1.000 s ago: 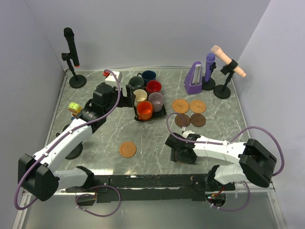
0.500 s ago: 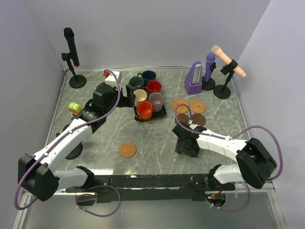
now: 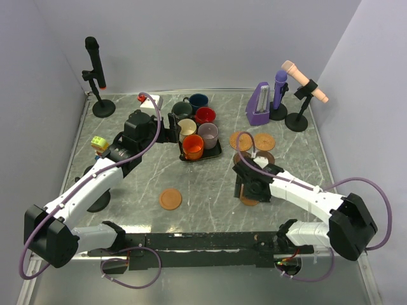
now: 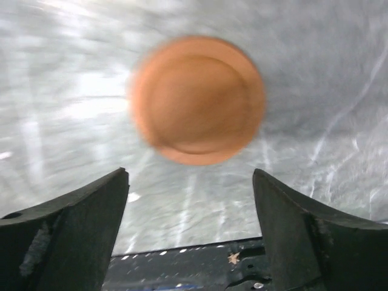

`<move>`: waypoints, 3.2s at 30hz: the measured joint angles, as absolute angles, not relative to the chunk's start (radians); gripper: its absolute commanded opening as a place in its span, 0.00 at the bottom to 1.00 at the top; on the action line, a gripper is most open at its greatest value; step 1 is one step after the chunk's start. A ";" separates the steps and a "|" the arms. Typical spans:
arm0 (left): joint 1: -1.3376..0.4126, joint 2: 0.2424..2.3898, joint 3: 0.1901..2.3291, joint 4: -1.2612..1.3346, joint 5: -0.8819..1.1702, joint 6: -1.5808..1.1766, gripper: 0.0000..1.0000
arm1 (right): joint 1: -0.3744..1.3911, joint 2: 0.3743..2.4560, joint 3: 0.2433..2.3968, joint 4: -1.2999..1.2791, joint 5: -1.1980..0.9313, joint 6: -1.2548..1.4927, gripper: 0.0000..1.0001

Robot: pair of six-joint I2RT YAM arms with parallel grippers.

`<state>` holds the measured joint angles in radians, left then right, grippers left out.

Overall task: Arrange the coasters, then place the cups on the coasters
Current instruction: Move the coaster to the center of the board.

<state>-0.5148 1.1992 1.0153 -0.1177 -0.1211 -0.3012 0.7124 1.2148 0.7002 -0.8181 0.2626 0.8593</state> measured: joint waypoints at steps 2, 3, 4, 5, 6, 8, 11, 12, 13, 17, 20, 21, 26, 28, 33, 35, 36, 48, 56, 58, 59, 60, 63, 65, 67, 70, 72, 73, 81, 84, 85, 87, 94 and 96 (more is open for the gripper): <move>-0.515 1.199 1.015 -0.118 -0.121 -0.301 0.97 | 0.719 1.213 0.746 -0.824 0.263 0.831 0.79; -0.515 1.199 1.015 -0.118 -0.121 -0.301 0.97 | 0.722 1.221 0.775 -0.825 0.262 0.815 0.76; -0.515 1.199 1.015 -0.118 -0.121 -0.301 0.97 | 0.722 1.232 0.800 -0.825 0.262 0.801 0.74; -0.515 1.199 1.015 -0.118 -0.121 -0.301 0.96 | 0.723 1.245 0.818 -0.823 0.261 0.789 0.72; -0.515 1.199 1.015 -0.118 -0.121 -0.301 0.97 | 0.724 1.259 0.832 -0.822 0.260 0.781 0.69; -0.515 1.199 1.015 -0.118 -0.121 -0.301 0.97 | 0.727 1.299 0.853 -0.818 0.251 0.760 0.63; -0.515 1.199 1.015 -0.118 -0.121 -0.301 0.97 | 0.736 1.369 0.858 -0.812 0.239 0.737 0.54; -0.515 1.199 1.015 -0.118 -0.121 -0.301 0.97 | 0.739 1.388 0.858 -0.811 0.237 0.735 0.52; -0.515 1.199 1.015 -0.118 -0.121 -0.301 0.97 | 0.743 1.409 0.858 -0.810 0.234 0.730 0.51; -0.515 1.199 1.015 -0.118 -0.121 -0.301 0.97 | 0.754 1.476 0.858 -0.807 0.226 0.723 0.47; -0.515 1.199 1.015 -0.118 -0.121 -0.301 0.97 | 0.755 1.502 0.859 -0.805 0.225 0.719 0.45; -0.515 1.199 1.015 -0.118 -0.121 -0.301 0.97 | 0.755 1.510 0.859 -0.805 0.227 0.716 0.45; -0.515 1.199 1.015 -0.118 -0.121 -0.301 0.97 | 0.755 1.558 0.867 -0.809 0.236 0.702 0.43; -0.515 1.199 1.015 -0.118 -0.121 -0.301 0.97 | 0.755 1.564 0.871 -0.808 0.239 0.694 0.41; -0.515 1.199 1.015 -0.118 -0.121 -0.301 0.97 | 0.751 1.583 0.886 -0.822 0.252 0.680 0.34; -0.515 1.199 1.015 -0.118 -0.121 -0.301 0.97 | 0.748 1.586 0.890 -0.825 0.259 0.673 0.33; -0.515 1.199 1.015 -0.118 -0.121 -0.301 0.97 | 0.745 1.587 0.891 -0.824 0.266 0.670 0.32; -0.515 1.199 1.015 -0.118 -0.121 -0.301 0.97 | 0.666 1.608 0.894 -0.821 0.356 0.566 0.28; -0.515 1.199 1.015 -0.118 -0.122 -0.301 0.97 | 0.597 1.608 0.894 -0.785 0.381 0.502 0.28; -0.515 1.199 1.015 -0.118 -0.122 -0.301 0.97 | 0.589 1.608 0.894 -0.780 0.383 0.495 0.29; -0.515 1.199 1.015 -0.118 -0.122 -0.301 0.97 | 0.586 1.608 0.894 -0.778 0.384 0.491 0.30; -0.515 1.199 1.015 -0.118 -0.122 -0.301 0.97 | 0.584 1.607 0.895 -0.779 0.385 0.489 0.33; -0.515 1.199 1.015 -0.118 -0.122 -0.301 0.97 | 0.582 1.583 0.896 -0.780 0.383 0.490 0.47; -0.515 1.199 1.015 -0.118 -0.122 -0.301 0.97 | 0.582 1.526 0.891 -0.778 0.376 0.497 0.61; -0.515 1.199 1.015 -0.118 -0.122 -0.301 0.97 | 0.582 1.446 0.881 -0.777 0.366 0.509 0.75; -0.515 1.199 1.015 -0.118 -0.121 -0.301 0.97 | 0.580 1.322 0.860 -0.794 0.352 0.555 0.93; -0.515 1.199 1.015 -0.118 -0.121 -0.301 0.97 | 0.573 1.277 0.842 -0.804 0.341 0.588 0.99; -0.515 1.199 1.015 -0.118 -0.121 -0.301 0.96 | 0.564 1.254 0.820 -0.804 0.327 0.611 1.00; -0.515 1.199 1.015 -0.118 -0.121 -0.301 0.97 | 0.450 1.166 0.640 -0.801 0.215 0.698 0.99; -0.515 1.197 1.015 -0.118 -0.121 -0.301 0.97 | 0.409 1.166 0.617 -0.783 0.179 0.707 0.99; -0.515 1.194 1.015 -0.118 -0.122 -0.301 0.97 | 0.398 1.166 0.612 -0.776 0.168 0.709 0.99; -0.515 1.188 1.015 -0.118 -0.122 -0.301 0.97 | 0.380 1.166 0.599 -0.755 0.152 0.710 0.99; -0.515 1.182 1.015 -0.118 -0.122 -0.301 0.97 | 0.334 1.201 0.594 -0.717 0.113 0.709 0.95; -0.515 1.182 1.015 -0.118 -0.122 -0.301 0.97 | 0.318 1.208 0.593 -0.707 0.108 0.709 0.93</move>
